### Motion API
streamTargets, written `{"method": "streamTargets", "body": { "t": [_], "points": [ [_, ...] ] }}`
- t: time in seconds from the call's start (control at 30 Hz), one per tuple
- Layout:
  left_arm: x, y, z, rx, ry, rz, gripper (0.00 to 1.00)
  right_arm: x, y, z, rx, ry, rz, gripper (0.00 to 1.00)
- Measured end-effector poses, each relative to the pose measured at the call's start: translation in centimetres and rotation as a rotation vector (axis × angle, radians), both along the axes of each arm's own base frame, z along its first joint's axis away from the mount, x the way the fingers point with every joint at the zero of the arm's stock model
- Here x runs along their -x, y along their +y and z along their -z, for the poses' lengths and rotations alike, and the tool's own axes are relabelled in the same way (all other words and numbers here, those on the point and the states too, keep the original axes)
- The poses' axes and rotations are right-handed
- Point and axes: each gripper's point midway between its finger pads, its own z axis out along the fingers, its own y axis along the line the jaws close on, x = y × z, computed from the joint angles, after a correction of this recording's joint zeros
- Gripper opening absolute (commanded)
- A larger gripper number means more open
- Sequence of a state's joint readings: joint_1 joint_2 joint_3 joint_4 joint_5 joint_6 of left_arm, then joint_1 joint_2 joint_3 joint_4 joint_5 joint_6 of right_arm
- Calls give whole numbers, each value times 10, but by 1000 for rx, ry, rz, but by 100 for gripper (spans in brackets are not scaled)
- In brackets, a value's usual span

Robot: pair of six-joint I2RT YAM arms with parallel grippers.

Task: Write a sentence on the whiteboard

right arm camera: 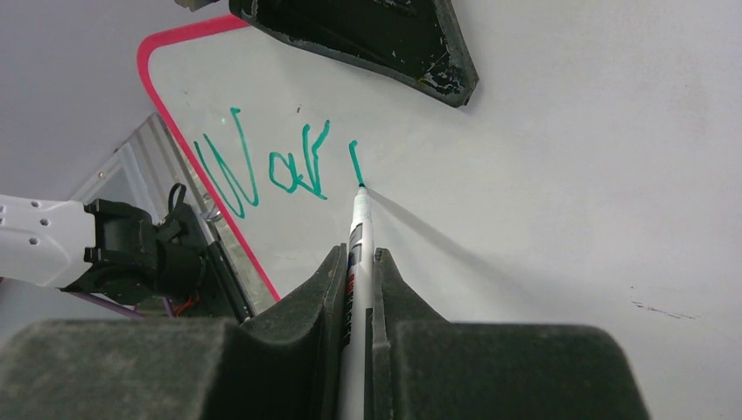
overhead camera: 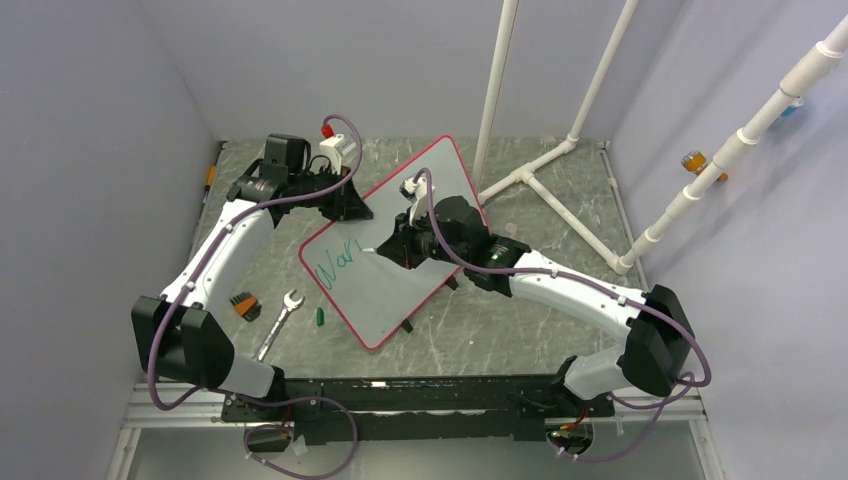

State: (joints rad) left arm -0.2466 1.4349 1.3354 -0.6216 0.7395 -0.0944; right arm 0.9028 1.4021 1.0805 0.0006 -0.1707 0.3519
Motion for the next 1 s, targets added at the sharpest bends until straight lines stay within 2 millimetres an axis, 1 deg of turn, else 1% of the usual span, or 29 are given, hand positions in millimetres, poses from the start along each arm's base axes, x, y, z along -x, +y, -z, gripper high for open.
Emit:
{"method": "streamTargets", "body": {
  "t": [0.2, 0.4, 0.53, 0.73, 1.0],
  "points": [
    [0, 0, 0, 0, 0, 1, 0, -1, 0, -3, 2, -1, 5, 0],
    [0, 0, 0, 0, 0, 1, 0, -8, 2, -20, -22, -23, 18, 0],
    [0, 0, 0, 0, 0, 1, 0, -14, 1, -27, -35, -28, 34, 0],
    [0, 0, 0, 0, 0, 1, 0, -22, -2, -24, -39, -5, 58, 0],
    [0, 0, 0, -1, -1, 0, 0, -21, -3, -19, -47, 17, 60, 0]
  ]
}}
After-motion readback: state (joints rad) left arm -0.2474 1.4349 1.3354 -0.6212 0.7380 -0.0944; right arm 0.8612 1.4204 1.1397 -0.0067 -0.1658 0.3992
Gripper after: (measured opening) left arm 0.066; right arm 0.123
